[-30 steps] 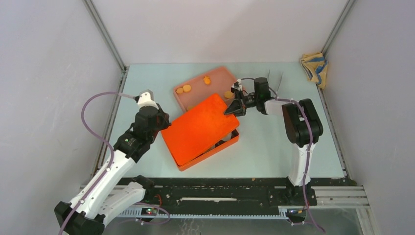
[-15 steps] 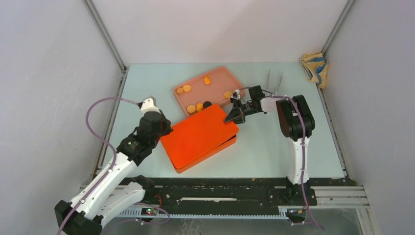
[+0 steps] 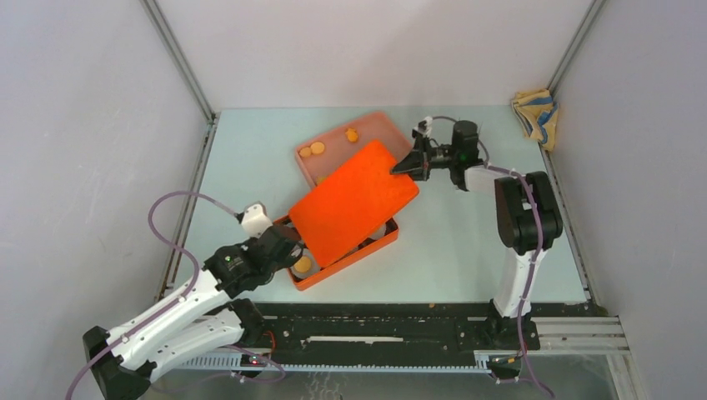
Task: Pack the cookies
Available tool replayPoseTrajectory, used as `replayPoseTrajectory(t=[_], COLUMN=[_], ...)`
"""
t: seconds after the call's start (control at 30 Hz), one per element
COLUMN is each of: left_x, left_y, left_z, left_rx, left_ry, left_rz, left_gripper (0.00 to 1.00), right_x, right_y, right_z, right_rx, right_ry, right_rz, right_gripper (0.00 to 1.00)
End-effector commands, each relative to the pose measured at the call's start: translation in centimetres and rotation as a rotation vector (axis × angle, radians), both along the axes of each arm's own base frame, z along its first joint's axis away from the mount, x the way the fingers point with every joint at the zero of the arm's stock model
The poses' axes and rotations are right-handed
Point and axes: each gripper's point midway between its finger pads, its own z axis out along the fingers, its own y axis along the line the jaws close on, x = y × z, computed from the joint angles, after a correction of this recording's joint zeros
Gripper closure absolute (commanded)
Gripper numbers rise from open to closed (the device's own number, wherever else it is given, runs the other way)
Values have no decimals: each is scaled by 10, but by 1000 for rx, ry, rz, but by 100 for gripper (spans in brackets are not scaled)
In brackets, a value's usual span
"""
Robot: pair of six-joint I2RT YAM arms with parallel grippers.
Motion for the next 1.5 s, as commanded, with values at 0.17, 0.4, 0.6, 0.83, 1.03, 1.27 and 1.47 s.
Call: replayPoseTrajectory(t=[0.17,0.4,0.6,0.83,1.03,1.27,1.47], left_x=[-43,-32,-7,20,54,92,122], left_y=[53,55,37,36,36,18,4], left_z=[-35,-52,-62,-61,-40,-35,-51], left_rx=[100,234,330,360,349,326,326], left_ry=[135,170,179,140,53,19,22], left_rz=[217,246,216,228,243,203,170], left_gripper=[100,100,100,100,100,100,100], right_x=[32,3,-16,-19,-25,-28,-37], right_y=[-41,-40,-45,-70,-79,-98,-102], right_z=[94,135,148,142,121,123,122], right_rx=[78,100,32,-63,-78,-107,-130], right_ry=[-298,-363,-417,-469,-436,-446,-458], right_rz=[-266,-233,-278,-378,-390,-435,-452], right_gripper=[100,100,100,100,100,100,100])
